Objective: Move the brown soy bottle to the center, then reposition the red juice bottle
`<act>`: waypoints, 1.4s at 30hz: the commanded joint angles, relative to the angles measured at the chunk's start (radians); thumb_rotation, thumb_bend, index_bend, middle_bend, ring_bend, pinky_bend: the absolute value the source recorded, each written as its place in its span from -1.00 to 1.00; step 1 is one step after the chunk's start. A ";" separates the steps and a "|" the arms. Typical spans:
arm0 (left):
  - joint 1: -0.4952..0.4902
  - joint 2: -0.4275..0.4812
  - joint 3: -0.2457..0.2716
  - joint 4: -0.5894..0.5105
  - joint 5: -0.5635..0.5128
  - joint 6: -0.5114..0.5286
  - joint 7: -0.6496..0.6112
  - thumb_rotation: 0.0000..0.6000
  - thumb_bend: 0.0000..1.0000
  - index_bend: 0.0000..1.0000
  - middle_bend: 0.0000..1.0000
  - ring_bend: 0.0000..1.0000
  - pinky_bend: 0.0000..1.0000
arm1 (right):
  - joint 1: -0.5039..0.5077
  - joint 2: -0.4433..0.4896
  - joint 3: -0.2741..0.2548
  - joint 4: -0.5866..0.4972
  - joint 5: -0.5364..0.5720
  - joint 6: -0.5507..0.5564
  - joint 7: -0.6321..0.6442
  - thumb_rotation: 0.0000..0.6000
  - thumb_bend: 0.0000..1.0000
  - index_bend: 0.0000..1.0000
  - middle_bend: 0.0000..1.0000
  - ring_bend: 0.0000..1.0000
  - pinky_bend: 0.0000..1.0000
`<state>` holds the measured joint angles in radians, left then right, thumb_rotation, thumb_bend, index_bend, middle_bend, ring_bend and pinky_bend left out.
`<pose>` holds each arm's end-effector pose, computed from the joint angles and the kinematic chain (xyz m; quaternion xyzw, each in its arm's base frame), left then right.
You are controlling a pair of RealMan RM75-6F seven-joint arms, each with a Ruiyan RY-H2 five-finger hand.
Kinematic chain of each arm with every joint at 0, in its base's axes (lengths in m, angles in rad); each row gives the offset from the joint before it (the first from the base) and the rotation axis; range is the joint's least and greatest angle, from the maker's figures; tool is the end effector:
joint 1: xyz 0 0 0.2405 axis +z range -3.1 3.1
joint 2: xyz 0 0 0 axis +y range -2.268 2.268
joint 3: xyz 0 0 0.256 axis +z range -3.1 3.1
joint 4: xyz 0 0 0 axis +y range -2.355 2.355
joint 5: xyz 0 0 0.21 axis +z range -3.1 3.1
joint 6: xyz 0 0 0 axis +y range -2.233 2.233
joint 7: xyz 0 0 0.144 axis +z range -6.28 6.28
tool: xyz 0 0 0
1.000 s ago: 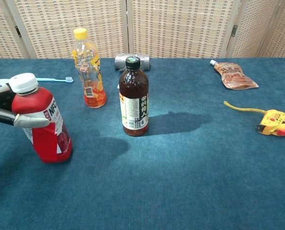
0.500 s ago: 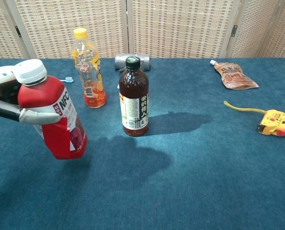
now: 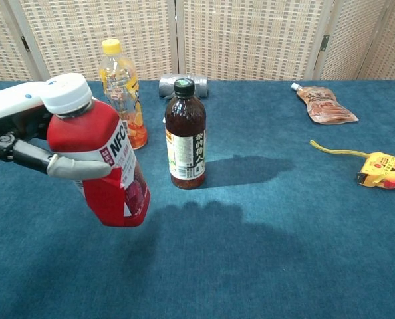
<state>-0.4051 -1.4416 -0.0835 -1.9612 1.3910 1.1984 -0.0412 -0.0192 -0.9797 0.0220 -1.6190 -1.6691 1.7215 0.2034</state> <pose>-0.1308 0.2220 0.0256 -0.5790 -0.5688 -0.5263 0.2537 -0.2989 -0.1401 0.2173 0.5775 -0.3439 0.4726 0.5700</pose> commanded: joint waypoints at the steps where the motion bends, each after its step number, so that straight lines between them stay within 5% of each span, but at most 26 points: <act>1: -0.003 0.001 0.009 -0.004 0.014 -0.005 0.000 1.00 -0.76 0.05 0.05 -0.22 -0.02 | -0.017 0.015 -0.003 -0.012 0.010 0.014 -0.003 1.00 -1.00 -0.73 -0.47 -0.65 -0.15; 42: -0.100 -0.206 0.006 0.106 -0.014 -0.082 0.172 1.00 -0.75 0.05 0.05 -0.22 -0.02 | -0.059 0.039 0.010 0.164 0.155 -0.087 0.100 1.00 -1.00 -0.72 -0.45 -0.65 -0.15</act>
<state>-0.5019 -1.6412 -0.0777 -1.8598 1.3807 1.1177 0.1236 -0.0770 -0.9387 0.0315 -1.4574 -1.5153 1.6348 0.3021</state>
